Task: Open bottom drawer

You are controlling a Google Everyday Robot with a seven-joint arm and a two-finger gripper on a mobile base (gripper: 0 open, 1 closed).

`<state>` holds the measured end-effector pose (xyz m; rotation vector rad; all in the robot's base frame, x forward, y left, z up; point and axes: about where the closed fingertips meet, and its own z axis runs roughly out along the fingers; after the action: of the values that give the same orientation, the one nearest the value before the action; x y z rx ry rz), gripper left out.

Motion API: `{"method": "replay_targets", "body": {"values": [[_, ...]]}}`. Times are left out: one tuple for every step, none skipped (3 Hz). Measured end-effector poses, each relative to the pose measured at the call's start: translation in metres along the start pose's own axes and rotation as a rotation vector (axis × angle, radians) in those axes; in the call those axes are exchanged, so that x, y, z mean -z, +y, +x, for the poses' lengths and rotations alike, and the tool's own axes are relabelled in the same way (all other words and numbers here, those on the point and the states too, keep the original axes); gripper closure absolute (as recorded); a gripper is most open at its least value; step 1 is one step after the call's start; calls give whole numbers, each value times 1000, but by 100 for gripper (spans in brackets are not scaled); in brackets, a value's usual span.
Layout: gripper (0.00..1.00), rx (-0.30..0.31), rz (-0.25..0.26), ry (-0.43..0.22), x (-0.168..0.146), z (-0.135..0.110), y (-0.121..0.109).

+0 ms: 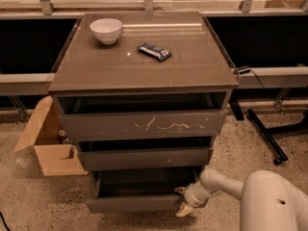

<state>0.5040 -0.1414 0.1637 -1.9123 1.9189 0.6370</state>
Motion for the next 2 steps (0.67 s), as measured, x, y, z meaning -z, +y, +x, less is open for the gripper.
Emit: {"method": "replay_targets", "body": {"values": [[63,0,0,0,2,-1,0],[86,9,-27,-24,-7,-12,15]]}}
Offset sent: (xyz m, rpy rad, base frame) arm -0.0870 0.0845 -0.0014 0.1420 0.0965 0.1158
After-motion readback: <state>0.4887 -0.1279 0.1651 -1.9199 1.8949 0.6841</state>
